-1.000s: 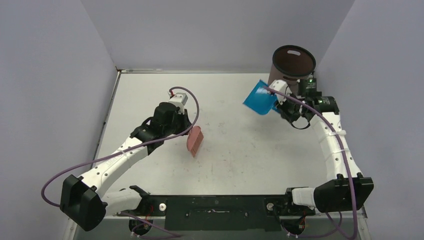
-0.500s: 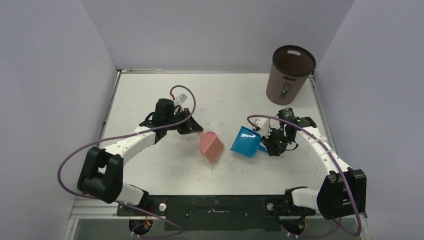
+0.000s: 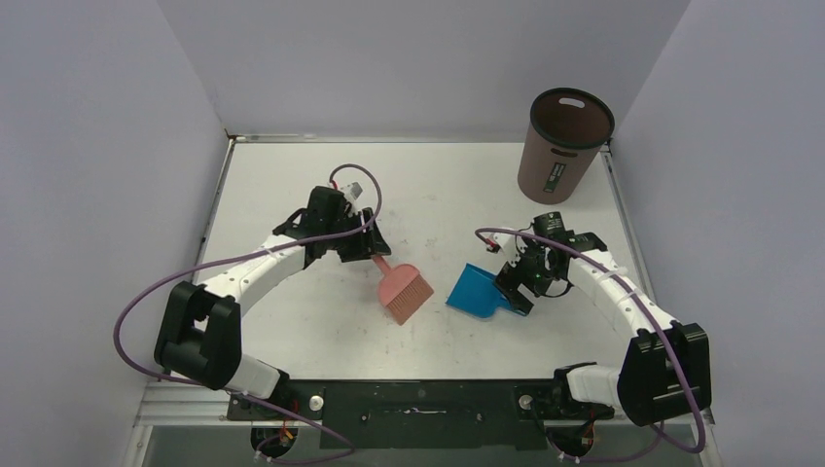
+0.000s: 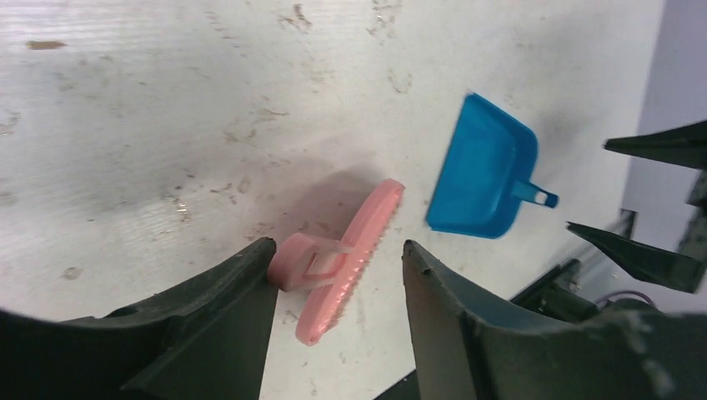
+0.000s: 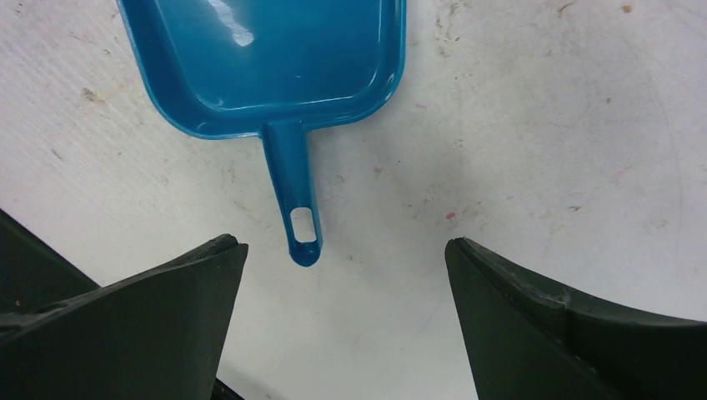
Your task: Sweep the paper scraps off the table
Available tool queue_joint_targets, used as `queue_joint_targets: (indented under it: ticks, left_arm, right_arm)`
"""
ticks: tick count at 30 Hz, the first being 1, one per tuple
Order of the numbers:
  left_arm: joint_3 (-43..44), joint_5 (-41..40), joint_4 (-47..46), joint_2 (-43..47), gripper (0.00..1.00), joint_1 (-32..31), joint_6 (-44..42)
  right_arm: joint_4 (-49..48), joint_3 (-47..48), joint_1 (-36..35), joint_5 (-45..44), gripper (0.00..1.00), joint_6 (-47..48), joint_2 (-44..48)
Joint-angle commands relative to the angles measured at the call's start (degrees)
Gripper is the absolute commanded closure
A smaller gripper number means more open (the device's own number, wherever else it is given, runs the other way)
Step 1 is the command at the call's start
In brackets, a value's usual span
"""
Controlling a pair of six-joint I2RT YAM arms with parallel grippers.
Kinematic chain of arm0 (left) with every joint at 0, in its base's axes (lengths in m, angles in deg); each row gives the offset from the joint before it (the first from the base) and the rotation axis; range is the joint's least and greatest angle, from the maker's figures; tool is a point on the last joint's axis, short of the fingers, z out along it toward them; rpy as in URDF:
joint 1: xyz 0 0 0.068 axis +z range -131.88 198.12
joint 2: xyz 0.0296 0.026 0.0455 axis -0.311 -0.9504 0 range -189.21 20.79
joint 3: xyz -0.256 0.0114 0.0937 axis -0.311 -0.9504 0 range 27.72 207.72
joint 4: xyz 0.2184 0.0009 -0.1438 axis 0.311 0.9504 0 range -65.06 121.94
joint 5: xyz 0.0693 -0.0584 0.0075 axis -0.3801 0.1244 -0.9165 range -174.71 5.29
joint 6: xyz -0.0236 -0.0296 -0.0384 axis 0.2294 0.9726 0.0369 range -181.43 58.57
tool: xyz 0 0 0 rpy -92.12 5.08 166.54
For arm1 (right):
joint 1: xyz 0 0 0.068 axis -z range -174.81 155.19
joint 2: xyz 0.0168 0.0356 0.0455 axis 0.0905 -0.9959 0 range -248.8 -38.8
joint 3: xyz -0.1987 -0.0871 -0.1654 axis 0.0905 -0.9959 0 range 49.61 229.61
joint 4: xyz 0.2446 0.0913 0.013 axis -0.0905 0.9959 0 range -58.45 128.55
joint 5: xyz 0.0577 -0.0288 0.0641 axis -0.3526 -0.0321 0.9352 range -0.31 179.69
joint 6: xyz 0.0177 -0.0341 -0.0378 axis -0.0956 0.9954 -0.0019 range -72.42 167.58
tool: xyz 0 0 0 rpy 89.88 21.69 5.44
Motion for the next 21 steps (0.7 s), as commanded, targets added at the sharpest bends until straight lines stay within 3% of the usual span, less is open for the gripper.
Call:
queue_joint_targets:
  ticks: [1,6,14,16,17,21]
  left_arm:
    - [4.48,-14.99,8.58,3.28,0.45,-2.67,-7.73]
    - [5.98,-28.47,12.16,6.51,0.41,-5.79,-11.76]
    - [8.14,-36.48,15.69,10.24,0.38,-12.61,-17.93]
    - [8.13,-38.56,15.91,11.92,0.20,-13.77,-20.46]
    - [7.54,-39.70,15.35,13.10,0.01,-13.93,-21.45]
    - [0.93,-45.57,7.93,19.53,0.04,-14.14,-21.46]
  right_arm:
    - [-4.91,2.79,-0.02,-2.56,0.09,-3.87,2.04]
    - [-13.44,2.64,1.36,-5.29,0.10,-11.96,4.62]
    - [-24.03,-0.12,2.64,-10.94,0.10,-25.76,3.74]
    - [-24.92,1.49,2.81,-13.71,0.10,-29.70,2.27]
    - [-25.46,2.44,3.01,-15.23,0.10,-31.33,2.03]
    - [-30.99,2.15,6.97,-16.30,0.10,-35.31,6.94]
